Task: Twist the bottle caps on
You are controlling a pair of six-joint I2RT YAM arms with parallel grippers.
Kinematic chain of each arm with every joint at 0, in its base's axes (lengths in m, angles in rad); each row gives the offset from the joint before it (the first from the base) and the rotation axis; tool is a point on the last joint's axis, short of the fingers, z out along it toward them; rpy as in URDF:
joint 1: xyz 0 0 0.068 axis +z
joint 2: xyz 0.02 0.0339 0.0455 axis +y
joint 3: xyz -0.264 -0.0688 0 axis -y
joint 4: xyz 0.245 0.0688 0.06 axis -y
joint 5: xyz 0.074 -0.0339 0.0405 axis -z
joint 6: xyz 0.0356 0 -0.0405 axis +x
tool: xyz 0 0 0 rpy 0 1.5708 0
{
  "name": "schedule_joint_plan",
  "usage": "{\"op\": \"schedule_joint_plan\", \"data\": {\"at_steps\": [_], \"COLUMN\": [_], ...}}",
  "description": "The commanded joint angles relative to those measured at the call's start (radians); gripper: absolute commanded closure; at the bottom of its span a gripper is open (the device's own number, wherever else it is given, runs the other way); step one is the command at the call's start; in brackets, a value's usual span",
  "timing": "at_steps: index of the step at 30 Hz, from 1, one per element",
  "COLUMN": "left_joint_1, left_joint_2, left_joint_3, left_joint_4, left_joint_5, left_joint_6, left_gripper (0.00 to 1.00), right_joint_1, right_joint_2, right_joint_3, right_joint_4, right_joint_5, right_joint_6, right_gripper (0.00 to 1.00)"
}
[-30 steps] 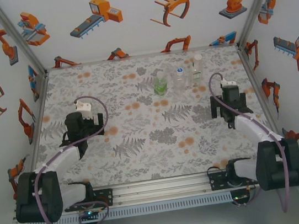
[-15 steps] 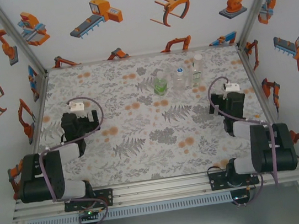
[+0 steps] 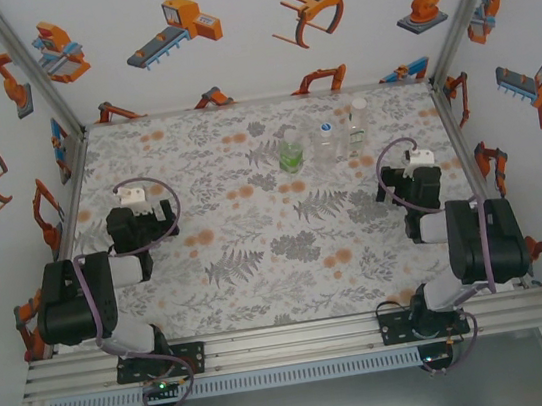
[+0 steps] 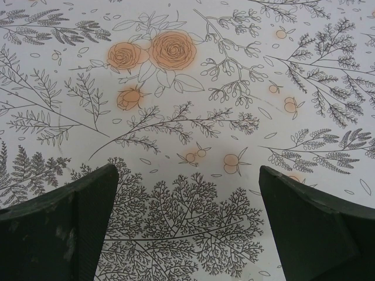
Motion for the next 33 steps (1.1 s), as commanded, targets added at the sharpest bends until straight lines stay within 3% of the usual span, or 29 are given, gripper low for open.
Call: {"op": "schedule_joint_plan", "data": {"at_steps": [1,33], "left_joint_1": [0.007,-0.009], "left_joint_2": [0.000,-0.002], "left_joint_3": [0.032,0.031], "left_joint_4": [-0.001,-0.002], "left_joint_5": [-0.034,-0.077], "left_joint_6": [-0.039,-0.030], "left_gripper": [0.03,0.03], "right_joint_1": [-0.005,0.014], "right_joint_2": [0.001,0.000], "right_joint_3": [0.003,0.022], "right_joint_4": [0.056,0.021], "right_joint_5": [-0.018,-0.044], "right_joint_6": [0.008,-0.027], "right_gripper": [0.01,0.01]}}
